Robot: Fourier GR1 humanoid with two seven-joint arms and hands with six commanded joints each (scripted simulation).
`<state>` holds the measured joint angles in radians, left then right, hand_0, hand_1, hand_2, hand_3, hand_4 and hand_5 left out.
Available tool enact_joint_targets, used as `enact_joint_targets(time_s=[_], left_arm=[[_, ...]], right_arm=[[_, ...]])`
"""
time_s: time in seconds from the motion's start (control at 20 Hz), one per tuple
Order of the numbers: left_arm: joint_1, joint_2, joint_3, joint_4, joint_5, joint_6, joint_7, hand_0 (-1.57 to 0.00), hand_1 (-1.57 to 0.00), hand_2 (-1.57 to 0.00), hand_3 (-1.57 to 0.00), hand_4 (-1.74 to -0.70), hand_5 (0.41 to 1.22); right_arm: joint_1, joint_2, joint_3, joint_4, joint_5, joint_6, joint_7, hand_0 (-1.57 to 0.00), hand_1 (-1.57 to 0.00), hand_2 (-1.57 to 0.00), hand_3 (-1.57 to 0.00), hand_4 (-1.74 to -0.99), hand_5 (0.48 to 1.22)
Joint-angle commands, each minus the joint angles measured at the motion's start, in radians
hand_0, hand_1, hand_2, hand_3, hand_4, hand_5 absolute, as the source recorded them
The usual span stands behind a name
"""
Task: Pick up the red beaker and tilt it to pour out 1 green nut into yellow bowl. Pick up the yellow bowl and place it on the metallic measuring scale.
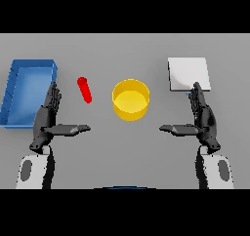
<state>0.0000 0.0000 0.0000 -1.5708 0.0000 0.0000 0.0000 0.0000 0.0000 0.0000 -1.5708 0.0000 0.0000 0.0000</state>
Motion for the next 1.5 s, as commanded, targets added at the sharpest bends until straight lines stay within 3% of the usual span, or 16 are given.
enact_joint_targets(time_s=[0.0,0.25,0.3,0.35,0.5,0.65,0.95,1.45], left_arm=[[0.003,-0.002,-0.003,-0.002,-0.001,0.001,-0.002,0.0,0.0,0.0,0.0,-1.14,0.66],[0.026,-0.022,-0.029,-0.024,-0.019,0.008,-0.002,0.0,0.0,0.0,0.0,-1.14,0.66],[0.076,-0.003,-0.083,-0.088,-0.081,0.002,-0.033,0.0,0.0,0.0,0.0,-1.14,0.66],[0.125,0.02,-0.113,-0.14,-0.115,-0.009,-0.049,0.0,0.0,0.0,0.0,-1.14,0.66],[0.173,0.04,-0.157,-0.229,-0.165,-0.011,0.011,0.0,0.0,0.0,0.0,-1.14,0.66],[0.162,0.051,-0.161,-0.239,-0.169,-0.02,0.067,0.0,0.0,0.0,0.0,-1.14,0.652],[0.027,0.049,-0.115,-0.064,-0.156,-0.02,0.104,0.0,0.0,0.0,0.0,-1.16,0.645],[-0.249,0.05,-0.042,0.284,-0.158,-0.02,0.006,0.0,0.0,0.0,0.0,-1.2,0.646]], right_arm=[[-0.001,0.002,0.002,0.001,0.001,-0.002,0.001,0.0,0.0,0.0,0.0,-1.071,0.578],[-0.003,0.023,0.021,0.003,0.02,-0.013,0.0,0.0,0.0,0.0,0.0,-1.071,0.578],[0.02,-0.02,0.061,-0.03,0.133,-0.047,-0.073,0.0,0.0,0.0,0.0,-1.071,0.578],[0.041,-0.036,0.097,-0.053,0.21,-0.069,-0.107,0.0,0.0,0.0,0.0,-1.072,0.577],[0.072,-0.051,0.143,-0.101,0.303,-0.091,-0.097,0.0,0.0,0.0,0.0,-1.071,0.581],[0.063,-0.054,0.138,-0.115,0.277,-0.069,-0.069,0.0,0.0,0.0,0.0,-1.118,0.6],[0.068,-0.048,0.138,-0.124,0.228,-0.028,-0.076,0.0,0.0,0.0,0.0,-1.197,0.627],[0.072,-0.051,0.134,-0.114,0.227,-0.026,-0.096,0.0,0.0,0.0,0.0,-1.218,0.626]])
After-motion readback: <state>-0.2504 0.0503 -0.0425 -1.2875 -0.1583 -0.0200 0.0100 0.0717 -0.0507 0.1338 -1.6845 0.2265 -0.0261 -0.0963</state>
